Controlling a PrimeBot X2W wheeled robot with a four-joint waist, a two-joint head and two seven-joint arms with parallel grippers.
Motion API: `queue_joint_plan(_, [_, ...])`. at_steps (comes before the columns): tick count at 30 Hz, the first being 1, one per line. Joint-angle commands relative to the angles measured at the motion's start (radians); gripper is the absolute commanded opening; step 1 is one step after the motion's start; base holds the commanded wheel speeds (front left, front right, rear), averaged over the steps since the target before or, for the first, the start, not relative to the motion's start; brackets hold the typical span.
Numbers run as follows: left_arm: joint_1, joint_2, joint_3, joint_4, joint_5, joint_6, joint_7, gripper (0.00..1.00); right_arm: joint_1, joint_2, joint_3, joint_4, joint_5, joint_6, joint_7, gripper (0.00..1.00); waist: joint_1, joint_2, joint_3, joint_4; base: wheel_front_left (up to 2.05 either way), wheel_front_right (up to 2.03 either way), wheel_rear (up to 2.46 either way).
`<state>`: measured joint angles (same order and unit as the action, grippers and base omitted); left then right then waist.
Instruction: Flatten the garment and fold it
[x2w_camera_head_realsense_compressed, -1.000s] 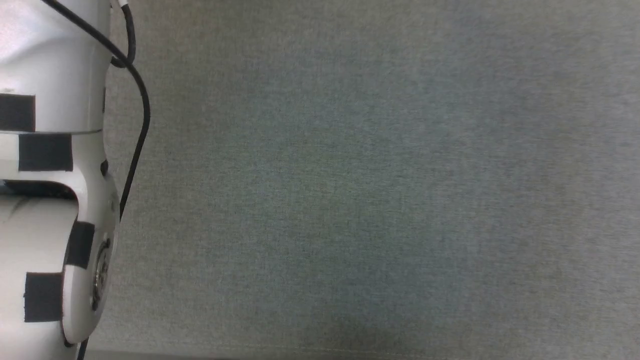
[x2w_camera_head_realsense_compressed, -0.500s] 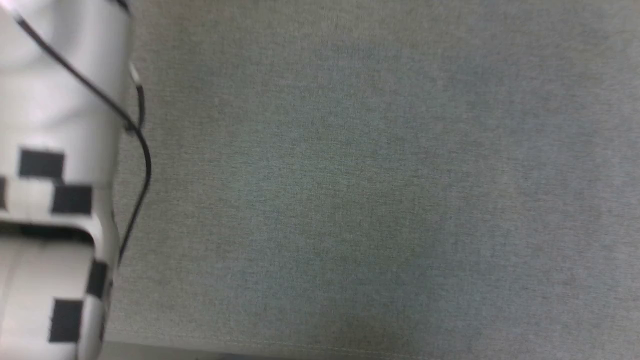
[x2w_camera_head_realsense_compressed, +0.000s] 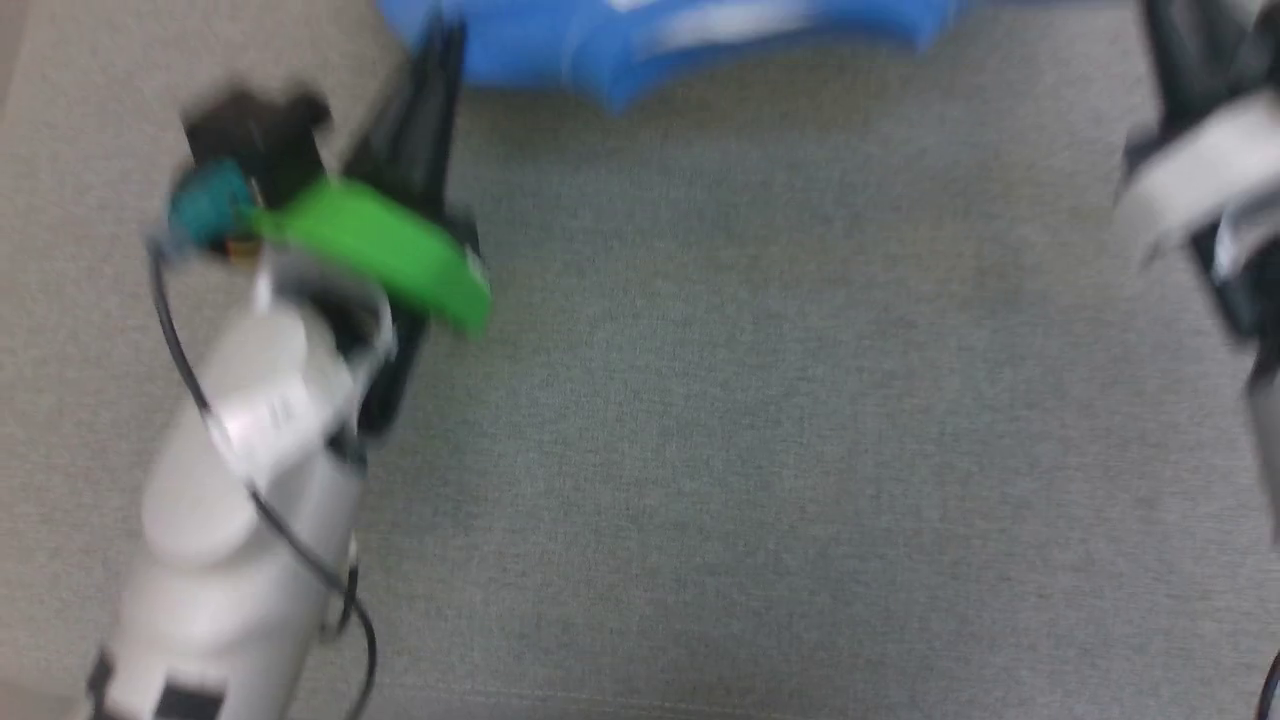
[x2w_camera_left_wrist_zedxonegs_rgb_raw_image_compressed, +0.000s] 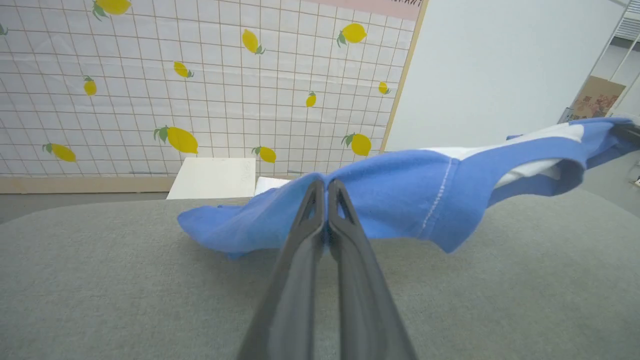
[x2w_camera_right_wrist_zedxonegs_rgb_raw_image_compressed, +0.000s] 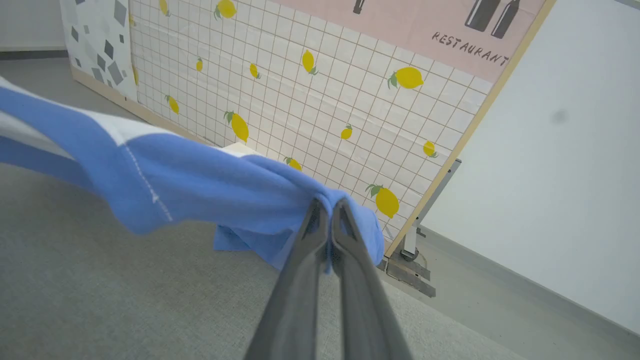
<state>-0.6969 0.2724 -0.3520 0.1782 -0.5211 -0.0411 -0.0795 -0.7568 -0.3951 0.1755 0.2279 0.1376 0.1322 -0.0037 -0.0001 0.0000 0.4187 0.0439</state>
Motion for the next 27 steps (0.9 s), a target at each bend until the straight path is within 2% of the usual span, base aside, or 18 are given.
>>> queue_joint_plan(1, [0.060,0.022,-0.002,-0.039,0.016,0.026,0.005,0.00,0.071,0.014,-0.022,-0.050,0.006,-0.002,0.016,0.00,0.0001,0.0000,-0.063,-0.009,0.00,0.00,0.00])
queue_joint_plan(6, [0.270,0.042,-0.015,-0.174,0.034,0.108,0.022,0.00,0.324,0.074,-0.098,-0.217,0.000,-0.002,0.072,0.00,0.0001,0.0000,-0.134,-0.011,0.00,0.00,0.00])
queue_joint_plan(12, [0.470,0.061,-0.013,-0.256,0.033,0.178,0.020,0.00,0.537,0.149,-0.168,-0.339,-0.015,-0.002,0.105,0.00,0.0001,0.0000,-0.197,-0.019,0.00,0.00,0.00])
queue_joint_plan(19, [0.627,0.061,-0.045,-0.285,0.035,0.216,0.015,0.00,0.708,0.199,-0.212,-0.417,-0.037,-0.002,0.131,0.00,0.0001,0.0000,-0.262,-0.019,0.00,0.00,0.00])
queue_joint_plan(27, [0.737,0.076,-0.083,-0.320,0.025,0.233,0.062,0.00,0.877,0.246,-0.247,-0.484,-0.040,-0.002,0.182,0.00,0.0001,0.0000,-0.321,-0.010,0.00,0.00,0.00])
